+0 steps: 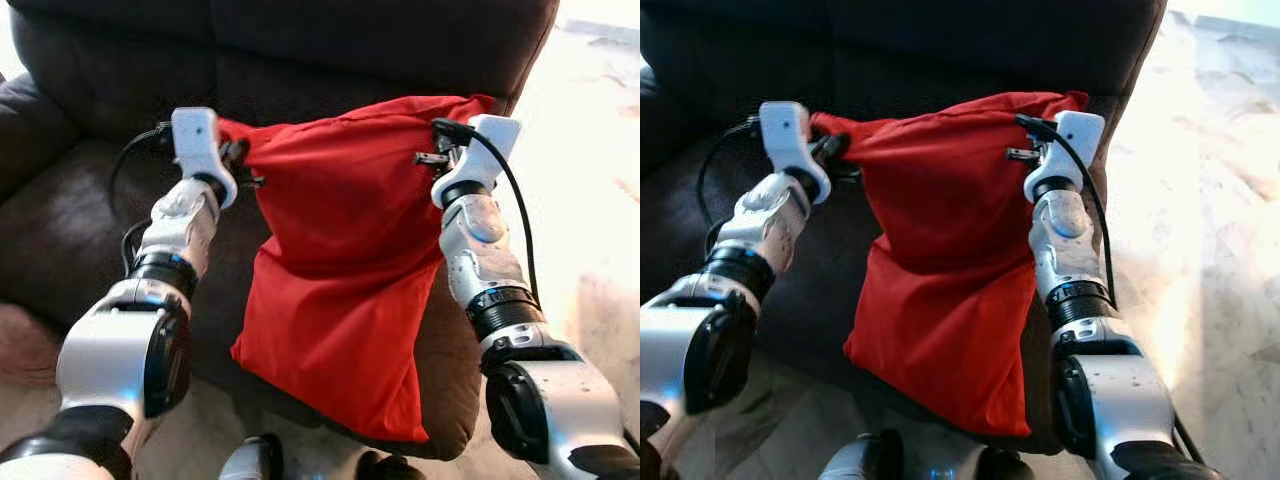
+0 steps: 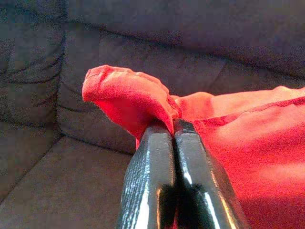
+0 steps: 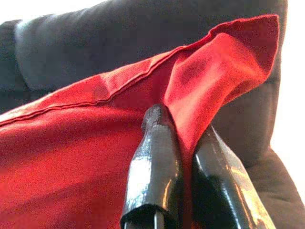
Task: Move the pillow to the sofa from floor
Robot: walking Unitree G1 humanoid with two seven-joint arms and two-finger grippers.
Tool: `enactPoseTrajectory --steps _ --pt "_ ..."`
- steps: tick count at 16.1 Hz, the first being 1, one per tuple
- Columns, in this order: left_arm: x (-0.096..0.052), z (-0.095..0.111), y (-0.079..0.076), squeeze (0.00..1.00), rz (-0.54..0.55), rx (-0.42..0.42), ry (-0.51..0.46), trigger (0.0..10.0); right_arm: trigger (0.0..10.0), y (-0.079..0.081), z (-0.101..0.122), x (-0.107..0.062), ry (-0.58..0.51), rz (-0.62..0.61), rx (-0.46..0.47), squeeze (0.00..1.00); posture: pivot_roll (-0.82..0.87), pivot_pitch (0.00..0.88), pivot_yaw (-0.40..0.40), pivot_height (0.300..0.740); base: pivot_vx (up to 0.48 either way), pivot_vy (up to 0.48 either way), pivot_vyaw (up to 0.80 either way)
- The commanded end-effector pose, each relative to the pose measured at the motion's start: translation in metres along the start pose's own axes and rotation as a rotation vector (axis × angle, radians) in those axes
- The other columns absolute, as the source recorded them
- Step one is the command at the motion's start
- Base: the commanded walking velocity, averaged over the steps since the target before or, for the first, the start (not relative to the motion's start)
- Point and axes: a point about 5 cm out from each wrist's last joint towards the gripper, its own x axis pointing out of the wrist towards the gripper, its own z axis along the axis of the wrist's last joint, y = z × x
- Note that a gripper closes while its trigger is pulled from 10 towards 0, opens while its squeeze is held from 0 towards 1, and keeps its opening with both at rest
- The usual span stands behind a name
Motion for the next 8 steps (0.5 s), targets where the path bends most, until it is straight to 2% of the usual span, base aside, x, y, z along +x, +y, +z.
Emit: enactPoseTrajectory --steps 1,5,6,8 --pt "0.0000 -0.0029 0.0031 0.00 0.025 0.026 0.032 10.0 10.0 -0.0157 0.0175 0.0046 -0.066 -0.073 0.004 0.00 0.09 0.274 -0.001 0.726 0.000 0.000 0.00" --pt "-0.0004 -0.0040 0.0079 0.00 0.065 0.041 0.050 10.0 10.0 -0.0161 0.0204 0.0051 -0.078 -0.084 0.013 0.00 0.08 0.299 0.000 0.726 0.000 0.000 0.00" --pt "-0.0013 -0.0057 0.0100 1.00 0.076 0.044 0.058 10.0 10.0 -0.0146 0.0204 0.0048 -0.081 -0.082 0.018 0.00 0.08 0.303 0.000 0.726 0.000 0.000 0.00" --pt "-0.0024 -0.0084 0.0116 1.00 0.081 0.055 0.071 10.0 10.0 -0.0135 0.0199 0.0041 -0.082 -0.079 0.019 0.00 0.08 0.308 -0.001 0.726 0.000 0.000 0.00"
